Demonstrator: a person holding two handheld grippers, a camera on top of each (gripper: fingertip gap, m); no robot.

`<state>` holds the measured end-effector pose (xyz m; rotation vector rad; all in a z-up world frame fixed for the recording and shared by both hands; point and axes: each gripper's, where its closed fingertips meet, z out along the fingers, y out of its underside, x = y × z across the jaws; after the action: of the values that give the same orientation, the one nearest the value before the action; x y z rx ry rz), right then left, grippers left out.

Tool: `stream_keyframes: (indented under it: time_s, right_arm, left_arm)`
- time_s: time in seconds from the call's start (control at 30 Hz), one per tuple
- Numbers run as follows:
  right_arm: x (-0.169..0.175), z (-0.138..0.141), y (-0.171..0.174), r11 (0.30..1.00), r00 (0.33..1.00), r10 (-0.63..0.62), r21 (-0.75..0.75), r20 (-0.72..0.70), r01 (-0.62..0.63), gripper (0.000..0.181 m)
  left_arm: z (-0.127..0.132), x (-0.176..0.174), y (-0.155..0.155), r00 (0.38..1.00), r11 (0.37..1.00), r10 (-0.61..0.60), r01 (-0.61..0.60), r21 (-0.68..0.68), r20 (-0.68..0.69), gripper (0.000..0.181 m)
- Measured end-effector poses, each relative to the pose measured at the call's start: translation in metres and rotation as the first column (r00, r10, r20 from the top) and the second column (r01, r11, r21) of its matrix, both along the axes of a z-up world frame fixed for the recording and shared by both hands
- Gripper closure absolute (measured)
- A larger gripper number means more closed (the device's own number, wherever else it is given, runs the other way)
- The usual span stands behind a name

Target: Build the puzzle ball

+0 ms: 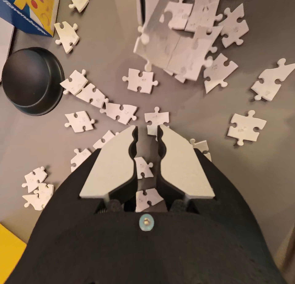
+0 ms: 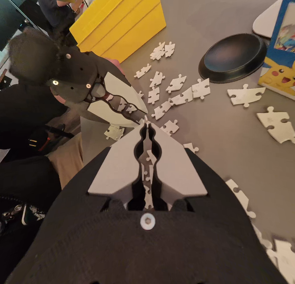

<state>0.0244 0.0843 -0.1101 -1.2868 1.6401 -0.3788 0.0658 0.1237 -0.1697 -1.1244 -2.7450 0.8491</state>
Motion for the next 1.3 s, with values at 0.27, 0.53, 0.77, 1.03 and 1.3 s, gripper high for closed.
stream_keyframes:
  time_s: [0.27, 0.53, 0.77, 1.03, 1.3]
  right_arm:
    - [0.017, -0.021, 0.005, 1.0, 0.998, 0.008, 0.009, -0.054, -0.007, 0.181]
    - [0.021, -0.021, 0.0, 1.0, 0.999, -0.016, 0.012, -0.039, 0.016, 0.181]
    - [0.022, -0.022, -0.003, 0.999, 0.999, -0.046, 0.013, -0.026, 0.047, 0.181]
    - [0.025, -0.025, 0.002, 0.999, 0.999, -0.034, -0.004, -0.033, 0.034, 0.181]
    - [0.025, -0.024, 0.004, 1.0, 0.999, -0.026, -0.015, -0.035, 0.025, 0.181]
  left_arm:
    - [-0.001, 0.0, -0.001, 1.0, 1.0, -0.002, 0.002, -0.003, -0.013, 0.159]
    - [-0.001, 0.0, 0.001, 1.0, 1.0, -0.021, 0.021, -0.002, -0.005, 0.159]
    - [-0.001, 0.0, 0.005, 0.999, 0.999, -0.037, 0.037, 0.018, 0.002, 0.159]
    - [-0.001, 0.006, 0.005, 0.999, 0.999, -0.035, 0.035, 0.015, 0.021, 0.159]
    - [-0.001, 0.006, 0.005, 0.999, 0.999, -0.034, 0.034, 0.018, 0.016, 0.16]
